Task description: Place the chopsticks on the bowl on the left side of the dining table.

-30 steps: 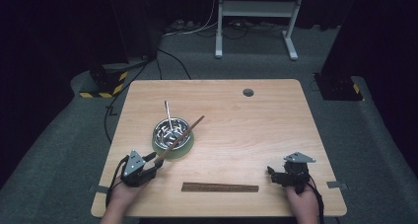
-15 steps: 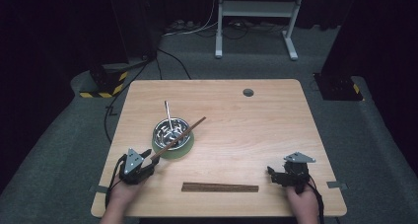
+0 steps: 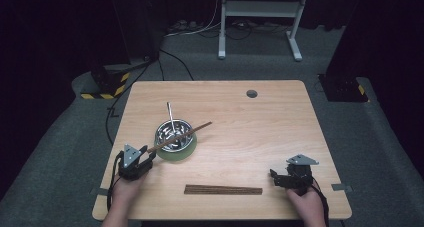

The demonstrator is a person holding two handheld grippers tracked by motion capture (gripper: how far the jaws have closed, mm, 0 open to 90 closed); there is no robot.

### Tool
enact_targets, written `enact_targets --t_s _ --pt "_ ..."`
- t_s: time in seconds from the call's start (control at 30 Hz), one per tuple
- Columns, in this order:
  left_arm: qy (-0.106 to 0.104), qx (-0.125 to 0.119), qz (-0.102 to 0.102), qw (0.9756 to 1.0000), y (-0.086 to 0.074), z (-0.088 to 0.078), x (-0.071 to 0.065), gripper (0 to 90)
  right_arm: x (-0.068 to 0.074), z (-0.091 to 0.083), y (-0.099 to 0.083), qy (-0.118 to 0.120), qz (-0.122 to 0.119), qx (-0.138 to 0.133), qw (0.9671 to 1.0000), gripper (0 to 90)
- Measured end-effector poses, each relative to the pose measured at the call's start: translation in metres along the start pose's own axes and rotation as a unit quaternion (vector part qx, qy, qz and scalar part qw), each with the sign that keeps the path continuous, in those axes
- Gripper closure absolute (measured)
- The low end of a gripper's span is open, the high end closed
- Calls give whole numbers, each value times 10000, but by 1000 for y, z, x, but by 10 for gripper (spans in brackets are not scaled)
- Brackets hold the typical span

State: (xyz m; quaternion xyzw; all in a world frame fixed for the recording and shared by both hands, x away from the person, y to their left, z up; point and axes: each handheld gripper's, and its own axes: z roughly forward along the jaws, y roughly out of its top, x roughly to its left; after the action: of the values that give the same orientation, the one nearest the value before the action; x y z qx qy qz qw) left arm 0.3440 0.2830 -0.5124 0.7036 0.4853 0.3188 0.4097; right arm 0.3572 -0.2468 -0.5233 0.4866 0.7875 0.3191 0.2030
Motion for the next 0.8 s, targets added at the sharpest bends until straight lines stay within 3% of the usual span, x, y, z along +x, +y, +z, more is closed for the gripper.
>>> enact_targets --t_s 0.17,0.33,0.5,0.57,0.67,0.8 --pt "101 5 -158 9998 1 2 4 588 1 0 -1 -45 42 -14 10000 121" --pt "230 29 -154 9996 8 6 8 591 3 0 1 -91 67 9 9999 143" --pt "310 183 -169 9992 10 12 11 583 7 -1 5 12 101 158 9998 177" --pt "482 310 11 9984 17 13 14 580 13 -1 8 9 12 44 10000 192" --pt "520 388 135 9978 23 13 18 574 21 -3 12 64 -124 -63 9999 208" --pt "545 478 159 9972 24 18 19 570 32 -6 20 193 -269 -215 9992 226"
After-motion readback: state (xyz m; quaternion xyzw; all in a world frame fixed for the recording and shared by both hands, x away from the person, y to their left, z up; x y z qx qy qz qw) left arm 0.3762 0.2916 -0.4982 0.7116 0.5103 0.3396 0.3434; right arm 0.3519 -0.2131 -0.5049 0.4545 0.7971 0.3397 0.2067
